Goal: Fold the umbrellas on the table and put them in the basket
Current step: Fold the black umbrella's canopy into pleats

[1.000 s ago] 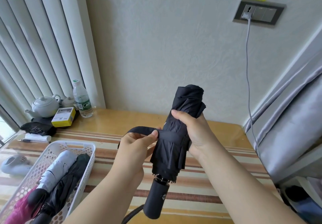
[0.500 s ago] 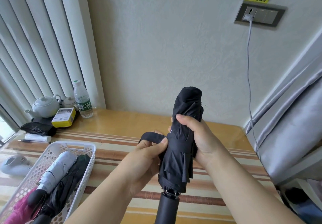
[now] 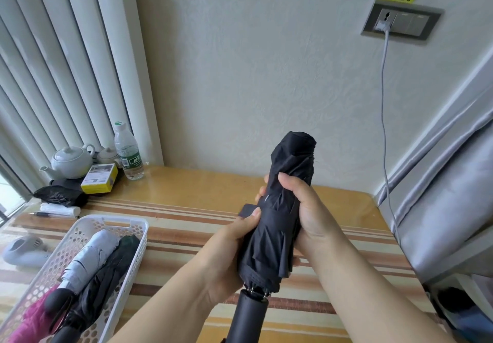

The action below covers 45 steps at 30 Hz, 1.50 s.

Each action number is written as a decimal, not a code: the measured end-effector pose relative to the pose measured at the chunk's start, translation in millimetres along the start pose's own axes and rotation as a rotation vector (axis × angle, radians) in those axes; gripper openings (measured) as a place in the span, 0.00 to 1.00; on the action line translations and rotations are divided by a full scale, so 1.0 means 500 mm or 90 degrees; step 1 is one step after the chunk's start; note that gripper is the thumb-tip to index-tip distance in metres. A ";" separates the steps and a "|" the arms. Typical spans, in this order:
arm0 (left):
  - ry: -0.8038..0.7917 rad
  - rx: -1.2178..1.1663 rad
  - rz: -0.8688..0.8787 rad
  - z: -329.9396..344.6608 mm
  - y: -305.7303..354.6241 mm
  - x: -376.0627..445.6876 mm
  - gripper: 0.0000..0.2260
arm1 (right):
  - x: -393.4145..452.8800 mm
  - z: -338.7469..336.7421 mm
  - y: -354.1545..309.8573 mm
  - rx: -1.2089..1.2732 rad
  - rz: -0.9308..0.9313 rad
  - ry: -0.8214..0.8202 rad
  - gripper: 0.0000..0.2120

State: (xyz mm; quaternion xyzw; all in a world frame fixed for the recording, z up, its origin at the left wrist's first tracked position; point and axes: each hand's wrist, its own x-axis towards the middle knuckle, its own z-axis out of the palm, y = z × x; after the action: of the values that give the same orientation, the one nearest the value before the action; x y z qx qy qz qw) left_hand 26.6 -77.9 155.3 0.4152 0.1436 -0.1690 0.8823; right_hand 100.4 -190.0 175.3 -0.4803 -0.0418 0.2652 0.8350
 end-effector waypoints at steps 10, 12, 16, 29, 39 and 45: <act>0.066 0.119 0.058 -0.014 -0.002 0.022 0.14 | 0.015 0.007 0.001 -0.153 -0.125 0.194 0.21; 0.117 0.195 0.123 -0.006 -0.011 0.025 0.16 | 0.028 0.004 -0.007 -0.179 -0.142 0.287 0.16; 0.239 0.370 0.282 0.015 -0.031 0.026 0.22 | 0.045 0.012 -0.017 -0.180 -0.129 0.369 0.08; -0.076 0.057 -0.003 0.001 -0.030 0.003 0.22 | 0.002 0.000 -0.033 -0.064 -0.039 0.043 0.11; 0.273 0.836 0.315 0.017 -0.029 0.031 0.17 | 0.015 0.022 0.030 -0.213 -0.108 0.280 0.17; 0.009 0.383 0.048 -0.008 -0.006 0.008 0.15 | 0.012 0.006 0.024 -0.193 -0.098 0.251 0.09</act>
State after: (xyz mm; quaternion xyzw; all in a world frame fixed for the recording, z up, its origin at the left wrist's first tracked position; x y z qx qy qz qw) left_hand 28.5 -77.3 149.0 0.6644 0.0781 -0.1684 0.7240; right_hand 99.8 -179.9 165.7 -0.6378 0.0462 0.0930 0.7631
